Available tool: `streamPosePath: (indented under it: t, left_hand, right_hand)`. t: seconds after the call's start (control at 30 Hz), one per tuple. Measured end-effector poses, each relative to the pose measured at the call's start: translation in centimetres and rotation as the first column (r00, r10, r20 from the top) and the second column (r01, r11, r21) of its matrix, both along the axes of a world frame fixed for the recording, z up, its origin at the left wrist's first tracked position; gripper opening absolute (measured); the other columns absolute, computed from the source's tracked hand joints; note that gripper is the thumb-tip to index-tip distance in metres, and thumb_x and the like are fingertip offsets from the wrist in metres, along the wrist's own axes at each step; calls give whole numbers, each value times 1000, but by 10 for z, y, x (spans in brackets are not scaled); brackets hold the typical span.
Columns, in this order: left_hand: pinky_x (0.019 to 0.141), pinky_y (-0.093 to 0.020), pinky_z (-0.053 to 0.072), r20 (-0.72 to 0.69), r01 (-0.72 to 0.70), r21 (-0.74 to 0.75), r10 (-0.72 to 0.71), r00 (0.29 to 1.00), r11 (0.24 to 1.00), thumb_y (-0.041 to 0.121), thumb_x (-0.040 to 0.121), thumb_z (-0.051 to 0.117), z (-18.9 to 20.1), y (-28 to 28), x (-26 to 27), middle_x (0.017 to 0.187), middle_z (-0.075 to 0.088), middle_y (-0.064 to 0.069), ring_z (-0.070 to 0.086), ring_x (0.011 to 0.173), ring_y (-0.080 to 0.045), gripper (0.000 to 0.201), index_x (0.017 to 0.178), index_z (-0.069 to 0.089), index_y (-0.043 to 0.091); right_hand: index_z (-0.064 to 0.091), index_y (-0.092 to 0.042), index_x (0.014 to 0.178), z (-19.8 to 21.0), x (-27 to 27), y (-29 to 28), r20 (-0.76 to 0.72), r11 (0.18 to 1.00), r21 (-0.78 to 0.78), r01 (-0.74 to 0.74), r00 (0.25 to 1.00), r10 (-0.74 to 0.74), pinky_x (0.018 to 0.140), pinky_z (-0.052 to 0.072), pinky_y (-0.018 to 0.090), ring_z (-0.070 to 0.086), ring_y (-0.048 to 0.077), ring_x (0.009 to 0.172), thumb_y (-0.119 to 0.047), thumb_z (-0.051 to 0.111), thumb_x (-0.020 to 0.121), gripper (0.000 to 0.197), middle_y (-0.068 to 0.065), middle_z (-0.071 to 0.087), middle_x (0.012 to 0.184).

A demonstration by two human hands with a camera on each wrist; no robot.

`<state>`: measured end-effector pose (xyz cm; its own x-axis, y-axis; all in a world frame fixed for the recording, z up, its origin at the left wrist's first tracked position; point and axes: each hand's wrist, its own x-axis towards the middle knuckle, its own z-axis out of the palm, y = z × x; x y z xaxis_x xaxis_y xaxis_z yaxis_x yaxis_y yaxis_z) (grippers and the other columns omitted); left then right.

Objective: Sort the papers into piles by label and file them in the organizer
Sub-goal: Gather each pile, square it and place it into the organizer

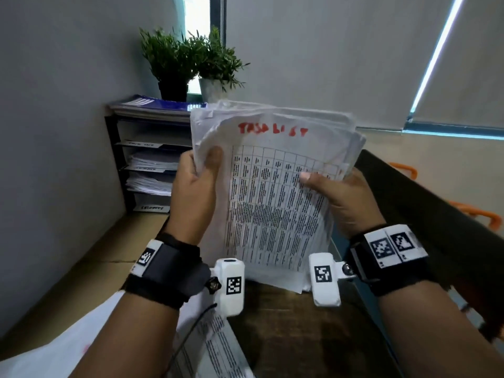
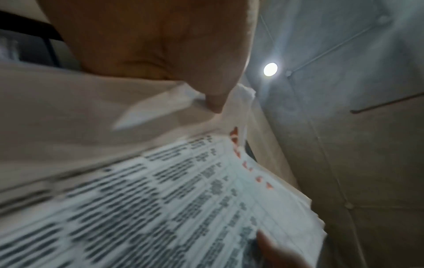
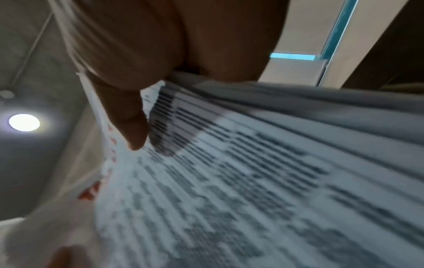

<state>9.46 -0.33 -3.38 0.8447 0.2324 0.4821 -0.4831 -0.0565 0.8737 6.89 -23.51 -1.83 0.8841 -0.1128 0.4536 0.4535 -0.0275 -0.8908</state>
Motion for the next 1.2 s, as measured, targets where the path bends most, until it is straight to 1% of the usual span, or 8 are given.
streamPosePath:
  t: [0.1, 0.23, 0.4, 0.57, 0.73, 0.87, 1.07, 1.2]
  left_hand:
    - [72, -20, 48, -140, 123, -10, -123, 982, 992, 48, 101, 49, -25, 5, 8, 92, 71, 17, 66, 82, 2, 33, 107, 65, 19]
    - [59, -11, 42, -140, 109, 126, -91, 986, 986, 38, 106, 44, -40, -4, 2, 74, 63, 23, 56, 66, 11, 26, 89, 55, 21]
    - [64, -29, 52, 132, -17, 171, -5, 991, 985, 38, 106, 42, -5, -15, -10, 94, 62, -5, 61, 78, -14, 30, 108, 53, 10]
    - [72, -15, 52, 94, -39, 91, 31, 995, 995, 37, 100, 57, -2, -12, -5, 106, 65, 14, 64, 90, 8, 28, 120, 48, 20]
    - [92, -35, 54, 30, 16, 45, -18, 999, 999, 34, 98, 61, -18, -14, 3, 118, 69, 12, 66, 107, -4, 32, 127, 52, 23]
    - [95, -43, 54, 75, 9, 65, -14, 997, 998, 31, 101, 55, -15, -16, -1, 119, 69, 10, 66, 110, -9, 26, 127, 55, 25]
    - [94, -41, 52, 291, -18, 73, -4, 957, 997, 31, 101, 53, 14, -8, -9, 118, 67, 10, 64, 112, -15, 15, 113, 53, 42]
    - [90, -52, 54, 22, -16, 67, 14, 1000, 998, 54, 89, 58, -30, -9, 10, 110, 70, 3, 68, 103, -20, 32, 110, 56, 30]
  right_hand:
    - [71, -18, 102, -30, 6, 2, -85, 999, -10, 47, 995, -47, 90, 57, 32, 73, 11, 98, -7, 77, 82, 24, -5, 78, 100]
    - [74, -25, 101, -53, 9, 7, -140, 991, 56, 119, 984, -110, 100, 52, 50, 72, 17, 102, -8, 75, 84, 23, -2, 77, 106]
    - [70, -31, 106, -14, 3, 0, 11, 980, -17, 199, 980, -199, 100, 52, 46, 70, 10, 105, -27, 75, 83, 23, -10, 75, 111]
    - [64, -25, 125, -4, 2, -6, -3, 998, -63, 18, 1000, -18, 103, 49, 50, 69, 17, 112, -21, 76, 84, 43, -2, 72, 119]
    - [61, -27, 126, -18, 8, -8, -82, 1000, -20, -4, 997, 2, 105, 44, 58, 65, 24, 117, -45, 86, 70, 64, 2, 70, 124]
    - [68, -16, 117, -15, 4, -3, -47, 998, 53, 28, 999, -26, 100, 51, 54, 71, 24, 107, -15, 75, 85, 33, 6, 75, 112]
    - [69, -16, 117, 6, -7, 4, 103, 995, 95, 3, 995, -12, 100, 51, 52, 71, 24, 108, -14, 72, 89, 28, 5, 75, 114]
    - [66, -24, 123, -32, 7, 6, -84, 999, 20, -46, 995, 48, 103, 49, 55, 69, 20, 112, -30, 81, 77, 49, 0, 73, 118]
